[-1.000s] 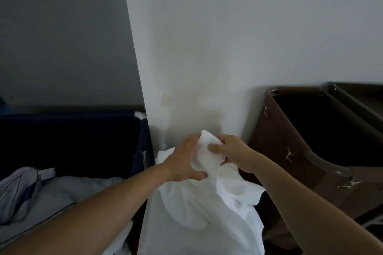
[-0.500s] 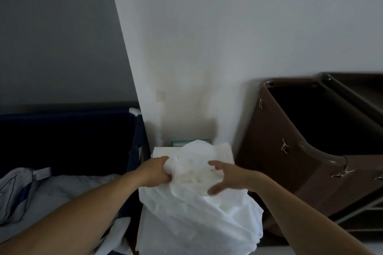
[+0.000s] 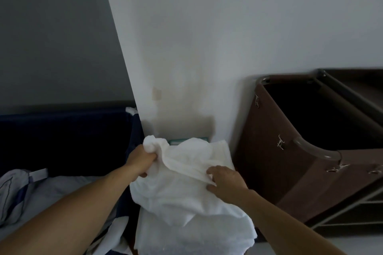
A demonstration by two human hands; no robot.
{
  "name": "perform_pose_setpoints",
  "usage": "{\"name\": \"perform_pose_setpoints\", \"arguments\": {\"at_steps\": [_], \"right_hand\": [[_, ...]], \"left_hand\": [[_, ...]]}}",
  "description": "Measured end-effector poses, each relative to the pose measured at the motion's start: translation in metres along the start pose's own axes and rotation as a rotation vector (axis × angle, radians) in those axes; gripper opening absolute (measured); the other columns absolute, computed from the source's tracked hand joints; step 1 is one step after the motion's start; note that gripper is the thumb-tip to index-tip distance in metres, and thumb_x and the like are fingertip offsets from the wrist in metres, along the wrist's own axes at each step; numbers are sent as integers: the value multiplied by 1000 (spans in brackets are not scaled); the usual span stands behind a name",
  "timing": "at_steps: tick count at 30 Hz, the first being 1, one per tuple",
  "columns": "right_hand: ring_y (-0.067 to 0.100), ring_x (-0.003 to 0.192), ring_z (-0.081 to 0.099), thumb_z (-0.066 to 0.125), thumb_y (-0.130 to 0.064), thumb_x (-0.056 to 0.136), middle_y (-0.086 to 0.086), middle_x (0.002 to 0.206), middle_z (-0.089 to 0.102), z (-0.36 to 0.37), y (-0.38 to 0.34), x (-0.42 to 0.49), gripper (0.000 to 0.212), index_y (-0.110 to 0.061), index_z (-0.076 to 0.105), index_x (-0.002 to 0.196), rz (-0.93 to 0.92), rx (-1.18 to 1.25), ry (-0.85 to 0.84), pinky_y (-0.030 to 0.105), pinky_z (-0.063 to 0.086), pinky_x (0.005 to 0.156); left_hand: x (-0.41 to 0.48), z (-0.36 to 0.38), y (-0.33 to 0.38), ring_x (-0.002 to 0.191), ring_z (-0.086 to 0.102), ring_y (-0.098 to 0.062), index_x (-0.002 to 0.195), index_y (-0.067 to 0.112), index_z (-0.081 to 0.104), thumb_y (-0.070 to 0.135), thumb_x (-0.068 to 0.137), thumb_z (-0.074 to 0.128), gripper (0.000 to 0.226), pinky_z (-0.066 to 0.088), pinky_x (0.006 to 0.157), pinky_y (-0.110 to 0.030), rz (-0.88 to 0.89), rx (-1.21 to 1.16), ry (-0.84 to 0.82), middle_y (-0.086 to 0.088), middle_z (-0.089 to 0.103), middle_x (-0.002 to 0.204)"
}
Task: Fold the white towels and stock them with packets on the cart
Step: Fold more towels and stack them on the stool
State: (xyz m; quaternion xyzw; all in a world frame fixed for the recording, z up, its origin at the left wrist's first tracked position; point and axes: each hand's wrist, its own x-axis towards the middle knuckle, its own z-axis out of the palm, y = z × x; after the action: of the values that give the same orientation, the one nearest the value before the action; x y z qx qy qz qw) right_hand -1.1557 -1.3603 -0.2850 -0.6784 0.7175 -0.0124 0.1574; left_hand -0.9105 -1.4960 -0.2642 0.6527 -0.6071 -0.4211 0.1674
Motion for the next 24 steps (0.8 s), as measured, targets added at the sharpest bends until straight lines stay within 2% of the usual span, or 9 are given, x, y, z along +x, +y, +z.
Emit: {"name": "perform_pose_setpoints", "arguments": {"at_steps": [3, 6, 10, 14, 18, 20, 21, 22, 24], "right_hand": [[20, 109, 54, 58, -37, 93, 1, 121, 61, -14, 13, 8, 35, -18, 62, 122, -18, -11, -116, 34, 45, 98], [21, 99, 52, 62, -35, 91, 0, 100, 56, -23, 23, 13, 25, -12, 62, 101, 1, 102, -182, 32, 44, 85], [18, 74, 51, 67, -20, 90, -4, 75, 50, -86, 25, 21, 20, -19, 53, 77, 91, 498, 154, 28, 37, 62], [6, 56, 51, 74, -15, 84, -8, 63, 54, -204, -5, -2, 21, -23, 58, 73, -50, 724, 546, 20, 39, 49], [13, 67, 61, 81, -21, 66, -7, 70, 65, -279, -45, -33, 15, -30, 69, 68, -358, 1122, 684, 27, 50, 61], [16, 69, 64, 84, -19, 69, -4, 74, 68, -284, -51, -34, 17, -31, 72, 72, -450, 1135, 617, 32, 54, 63], [16, 67, 63, 84, -18, 72, -4, 74, 68, -278, -51, -29, 17, -30, 72, 75, -433, 1049, 571, 33, 53, 62], [14, 65, 62, 85, -19, 74, -4, 73, 68, -268, -48, -22, 17, -29, 71, 77, -379, 931, 512, 33, 52, 60], [9, 66, 60, 85, -19, 75, -7, 75, 67, -237, -36, -7, 18, -27, 70, 83, -280, 687, 323, 27, 49, 62]], "left_hand": [[0, -7, 0, 92, 61, -23, 111, 25, 60, 26, 90, 57, 21, 62, 69, -41, -15, -50, -32, -2, 63, 105], [-2, -9, 6, 95, 61, -24, 115, 27, 58, 28, 89, 58, 26, 60, 66, -37, -23, -101, -50, -2, 63, 108], [-4, -21, 31, 94, 61, -27, 118, 18, 60, 19, 92, 56, 26, 60, 69, -40, -1, -313, -50, -6, 63, 107], [-7, -46, 95, 98, 59, -35, 107, 5, 60, 4, 90, 47, 21, 58, 65, -43, 131, -773, -88, -13, 61, 103], [-18, -71, 149, 86, 59, -26, 86, 12, 52, 7, 77, 42, 15, 57, 68, -36, 314, -1109, -353, -7, 58, 82], [-20, -71, 154, 78, 57, -21, 78, 18, 45, 8, 76, 45, 9, 56, 64, -30, 352, -1055, -456, -2, 53, 73], [-16, -69, 145, 77, 60, -18, 79, 16, 49, 6, 83, 47, 11, 56, 63, -27, 355, -909, -455, 0, 56, 74], [-13, -65, 131, 80, 65, -18, 88, 12, 59, 7, 91, 49, 11, 58, 64, -28, 326, -746, -450, -4, 65, 81], [-3, -55, 88, 97, 68, -33, 112, 6, 66, 26, 91, 58, 30, 60, 78, -40, 177, -372, -537, -19, 68, 106]]}}
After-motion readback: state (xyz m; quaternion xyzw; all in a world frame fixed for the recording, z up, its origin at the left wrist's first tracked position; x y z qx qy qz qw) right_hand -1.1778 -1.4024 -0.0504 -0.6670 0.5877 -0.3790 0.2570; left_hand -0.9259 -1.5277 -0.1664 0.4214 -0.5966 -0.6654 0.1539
